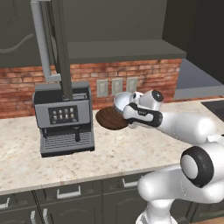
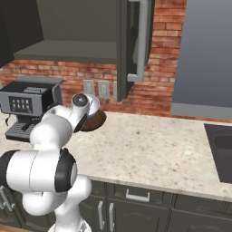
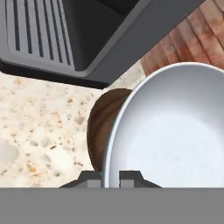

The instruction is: Pick up the bowls on the counter and stack them on top of one another in the open cabinet. Place the smaller bowl on top of the larger bowl.

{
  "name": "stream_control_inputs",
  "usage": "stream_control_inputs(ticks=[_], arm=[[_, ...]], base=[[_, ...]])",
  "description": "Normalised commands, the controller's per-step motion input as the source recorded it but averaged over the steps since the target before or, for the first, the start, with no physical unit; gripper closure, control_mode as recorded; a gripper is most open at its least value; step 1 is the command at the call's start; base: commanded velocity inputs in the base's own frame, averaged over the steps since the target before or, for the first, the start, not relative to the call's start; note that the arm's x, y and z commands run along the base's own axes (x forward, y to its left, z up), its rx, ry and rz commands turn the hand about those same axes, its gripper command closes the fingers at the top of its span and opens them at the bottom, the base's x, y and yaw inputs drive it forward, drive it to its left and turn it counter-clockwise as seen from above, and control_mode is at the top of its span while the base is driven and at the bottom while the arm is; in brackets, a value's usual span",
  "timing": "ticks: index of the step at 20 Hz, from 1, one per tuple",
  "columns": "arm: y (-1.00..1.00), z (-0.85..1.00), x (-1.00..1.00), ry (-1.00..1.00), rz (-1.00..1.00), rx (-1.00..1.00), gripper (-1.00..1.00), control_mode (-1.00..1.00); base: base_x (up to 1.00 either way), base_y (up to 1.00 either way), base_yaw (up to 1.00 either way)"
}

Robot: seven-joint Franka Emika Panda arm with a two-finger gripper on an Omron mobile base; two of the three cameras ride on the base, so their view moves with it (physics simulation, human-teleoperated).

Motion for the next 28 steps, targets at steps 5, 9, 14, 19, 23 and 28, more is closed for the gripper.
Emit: stream_control_inputs(ticks=[5, 9, 14, 19, 23, 28], arm=[[0.0, -0.2, 0.46, 0.03, 0.05, 0.0, 1.0, -1.0], [0.0, 0.0, 0.02, 0.0, 0.0, -0.01, 1.0, -1.0], [0.23, -0.23, 0.31, 0.09, 0.0, -0.06, 1.0, -1.0], [0.24, -0.19, 0.43, 0.11, 0.0, -0.06, 1.0, -1.0], [0.05, -0.25, 0.43, 0.11, 0.01, -0.01, 1.0, -1.0], [0.07, -0.27, 0.45, 0.07, 0.0, 0.0, 1.0, -1.0]], base=[[0.0, 0.0, 0.0], [0.0, 0.0, 0.0], [0.0, 0.0, 0.0], [0.0, 0.0, 0.0], [0.0, 0.0, 0.0], [0.0, 0.0, 0.0]])
